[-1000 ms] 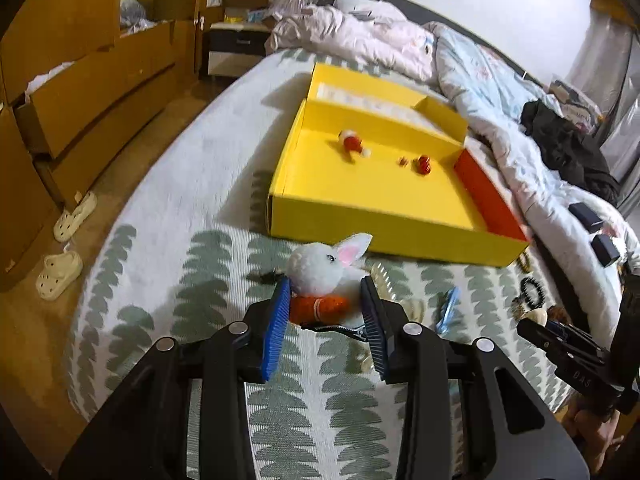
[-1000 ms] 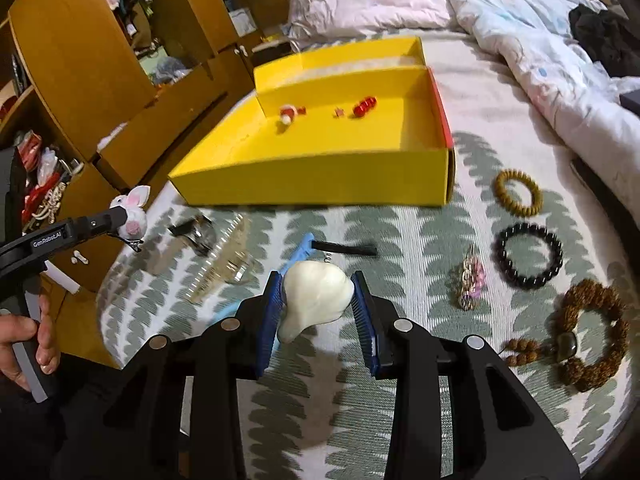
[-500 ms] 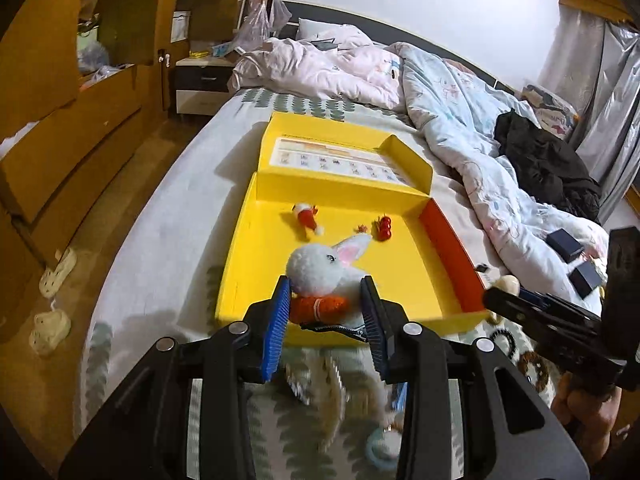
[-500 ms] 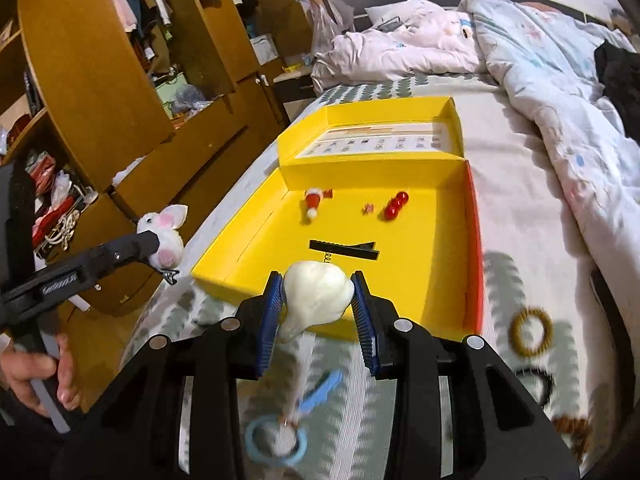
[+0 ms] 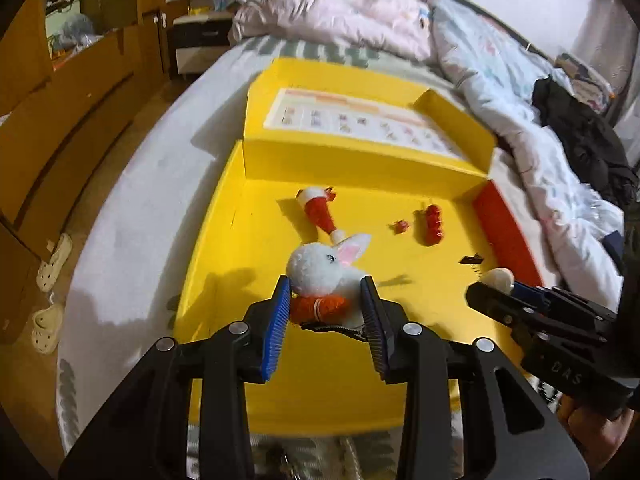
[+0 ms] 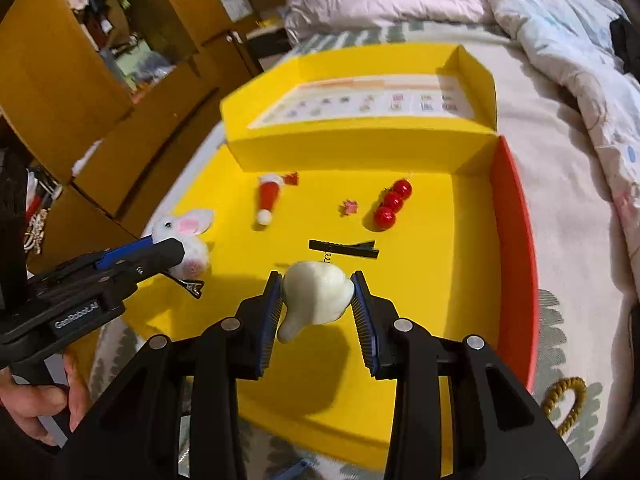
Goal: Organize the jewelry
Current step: 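Lower the rabbit and shell into the yellow box and open both grippers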
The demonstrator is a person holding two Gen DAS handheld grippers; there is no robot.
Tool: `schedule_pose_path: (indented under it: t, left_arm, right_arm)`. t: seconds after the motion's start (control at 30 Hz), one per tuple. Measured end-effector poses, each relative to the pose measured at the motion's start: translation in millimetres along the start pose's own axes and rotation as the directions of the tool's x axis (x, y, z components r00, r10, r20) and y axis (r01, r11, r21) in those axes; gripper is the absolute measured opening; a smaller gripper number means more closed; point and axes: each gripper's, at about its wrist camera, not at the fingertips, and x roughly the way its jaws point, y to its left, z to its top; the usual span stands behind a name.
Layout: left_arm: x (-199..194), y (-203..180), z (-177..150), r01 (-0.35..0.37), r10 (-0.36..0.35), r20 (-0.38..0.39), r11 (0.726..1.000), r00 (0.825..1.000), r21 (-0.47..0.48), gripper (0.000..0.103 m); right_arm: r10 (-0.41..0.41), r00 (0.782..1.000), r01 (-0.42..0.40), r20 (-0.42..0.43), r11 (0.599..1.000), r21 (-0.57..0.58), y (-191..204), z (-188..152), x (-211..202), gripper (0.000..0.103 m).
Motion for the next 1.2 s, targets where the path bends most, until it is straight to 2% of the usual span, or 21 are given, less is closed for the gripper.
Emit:
schedule_pose_path:
  t: [0.23, 0.53, 0.73, 0.9, 0.97, 1.0, 1.2]
  left_arm:
    - [34, 4, 3, -0.006, 0.005, -0.083, 1.0, 0.997, -0.007, 0.036]
    - [50, -5, 12, 0.008, -0.007, -0.101, 1.0, 0.995, 0.007, 0.039]
    - [42, -5, 17, 0.013, -0.012, -0.078, 1.0, 0.997, 0.005, 0.045]
    - [18, -2, 22, 0.021, -0.021, -0.016, 1.0, 1.0, 0.001, 0.048]
    - [9, -4, 23, 0.029, -0.029, 0.015, 1.0, 0.999, 0.01, 0.061]
    - [6, -6, 24, 0.026, -0.027, 0.031, 1.0, 0.999, 0.014, 0.062]
    - [-8, -5, 19, 0.036, -0.036, 0.029, 0.999, 0.999, 0.004, 0.062]
  right_arm:
    - [-0.002, 0.999, 0.004, -0.046, 0.999, 0.038, -17, 3, 24, 0.036]
    - [-0.02, 0.998, 0.022, -0.054, 0.999, 0.048, -24, 7, 35, 0.04]
    - [-0.024, 0.999, 0.025, -0.026, 0.999, 0.047, -27, 10, 26, 0.041]
    - [-0.021, 1.0, 0.02, 0.021, 0.998, 0.053, -26, 10, 3, 0.041]
    - [-0.025, 0.999, 0.024, 0.037, 0.999, 0.043, -23, 9, -7, 0.041]
    - [-0.03, 0.999, 0.029, 0.043, 0.999, 0.041, -22, 9, -11, 0.041]
    - [-0.025, 0.997, 0.021, 0.069, 0.999, 0.046, -19, 0, -38, 0.041]
